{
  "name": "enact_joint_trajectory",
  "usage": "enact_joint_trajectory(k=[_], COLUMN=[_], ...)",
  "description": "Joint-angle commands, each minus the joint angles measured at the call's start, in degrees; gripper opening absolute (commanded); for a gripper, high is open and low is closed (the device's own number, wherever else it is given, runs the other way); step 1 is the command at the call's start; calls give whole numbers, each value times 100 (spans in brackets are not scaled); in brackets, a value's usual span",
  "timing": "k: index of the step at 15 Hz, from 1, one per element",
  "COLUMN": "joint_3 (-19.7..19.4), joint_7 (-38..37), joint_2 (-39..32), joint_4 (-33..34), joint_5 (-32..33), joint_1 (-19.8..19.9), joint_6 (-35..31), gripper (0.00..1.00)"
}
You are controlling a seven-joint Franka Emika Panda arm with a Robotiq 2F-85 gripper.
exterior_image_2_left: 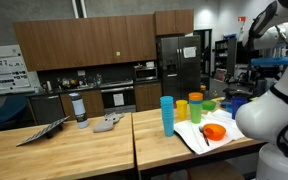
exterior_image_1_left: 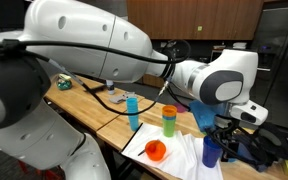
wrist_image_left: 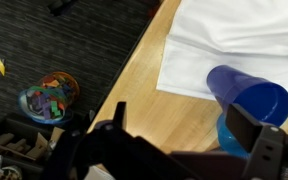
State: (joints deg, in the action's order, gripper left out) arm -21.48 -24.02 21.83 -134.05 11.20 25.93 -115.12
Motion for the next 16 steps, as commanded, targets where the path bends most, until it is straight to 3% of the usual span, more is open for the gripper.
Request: enact_joint_trajectory(k=[1,11,12,16], joint_3=[-7,5,-386,-942], joint_7=[511,1725,2366,3458], joint_2=[112,197,719,1091], joint_4=[-166,-753,-1309,-1870], joint_5=[10,512,737,933], joint_1=[93,115,437,958], joint_6=[-233,-1977,-2175,-2758], gripper=[100,100,100,100])
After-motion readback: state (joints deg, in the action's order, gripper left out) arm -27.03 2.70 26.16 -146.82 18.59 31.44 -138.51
